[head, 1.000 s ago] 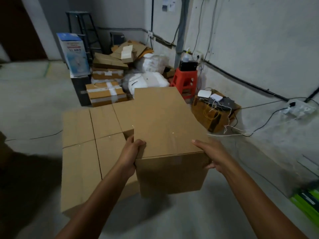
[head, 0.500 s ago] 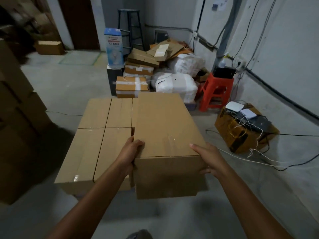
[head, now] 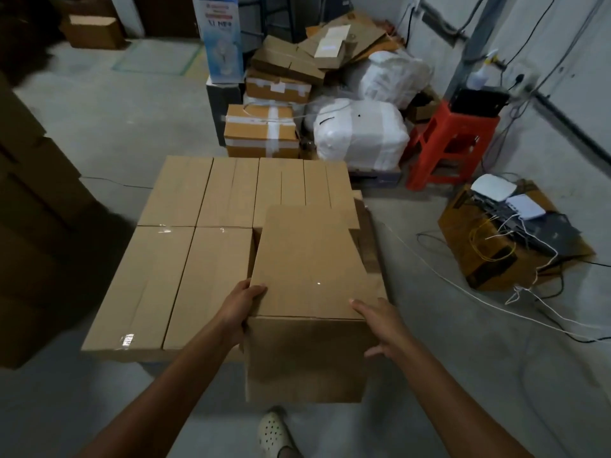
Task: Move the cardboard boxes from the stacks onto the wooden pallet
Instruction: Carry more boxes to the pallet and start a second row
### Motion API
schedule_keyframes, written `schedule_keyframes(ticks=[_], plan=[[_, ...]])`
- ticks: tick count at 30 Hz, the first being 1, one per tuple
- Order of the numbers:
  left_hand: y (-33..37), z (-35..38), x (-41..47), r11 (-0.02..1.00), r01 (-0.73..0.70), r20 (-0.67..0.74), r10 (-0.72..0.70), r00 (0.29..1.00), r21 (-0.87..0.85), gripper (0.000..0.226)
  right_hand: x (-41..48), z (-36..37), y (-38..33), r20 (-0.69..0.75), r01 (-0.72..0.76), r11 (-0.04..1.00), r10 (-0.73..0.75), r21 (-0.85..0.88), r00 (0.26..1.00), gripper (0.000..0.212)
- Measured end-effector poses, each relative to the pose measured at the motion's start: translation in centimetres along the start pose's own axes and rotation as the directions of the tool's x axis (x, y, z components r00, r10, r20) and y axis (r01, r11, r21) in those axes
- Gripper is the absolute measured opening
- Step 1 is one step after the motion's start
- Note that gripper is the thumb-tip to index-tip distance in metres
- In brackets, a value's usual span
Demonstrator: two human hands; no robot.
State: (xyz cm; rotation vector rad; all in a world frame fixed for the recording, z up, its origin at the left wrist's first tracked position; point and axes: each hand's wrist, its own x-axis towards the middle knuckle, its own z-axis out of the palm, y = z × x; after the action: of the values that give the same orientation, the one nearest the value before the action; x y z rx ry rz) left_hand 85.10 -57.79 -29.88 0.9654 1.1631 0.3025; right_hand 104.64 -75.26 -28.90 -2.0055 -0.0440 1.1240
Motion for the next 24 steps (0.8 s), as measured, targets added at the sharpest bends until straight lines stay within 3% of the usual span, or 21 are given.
schedule_keyframes(ticks=[3,12,18,20,22,24], plan=[[-1.4,-0.2,4.8,0.999,0.048,-0.016,-0.048,0.999,0.005,0.035,4.7,1.3,0.6,0.001,-0.026,1.0,0.026,0.006,1.0,0.054],[-9.6,-0.8,14.1,0.993,0.115,-0.131,-0.117,0.984,-0.018,0.032,16.3,5.5,6.7,0.014,-0.046,0.997,0.047,-0.068,0.999,0.059],[-16.1,-2.4,19.2,0.996,0.088,-0.258,-0.089,0.962,-0.016,0.042,22.5,9.6,13.8,0.053,-0.096,0.995,0.095,0.019,0.994,0.08],[-18.5,-2.9,21.0,0.996,0.08,-0.33,-0.087,0.94,-0.034,0.035,24.1,11.3,16.1,0.038,-0.1,0.994,0.099,0.044,0.994,0.077],[-20.8,-3.2,22.9,0.992,0.075,-0.436,-0.11,0.893,-0.098,0.013,25.6,12.9,18.3,0.02,-0.081,0.996,0.08,0.048,0.997,0.072],[-22.9,-3.8,24.7,0.957,0.1,-0.538,-0.237,0.809,-0.272,0.011,27.1,14.5,20.6,0.008,-0.064,0.997,0.063,0.037,0.998,0.071]])
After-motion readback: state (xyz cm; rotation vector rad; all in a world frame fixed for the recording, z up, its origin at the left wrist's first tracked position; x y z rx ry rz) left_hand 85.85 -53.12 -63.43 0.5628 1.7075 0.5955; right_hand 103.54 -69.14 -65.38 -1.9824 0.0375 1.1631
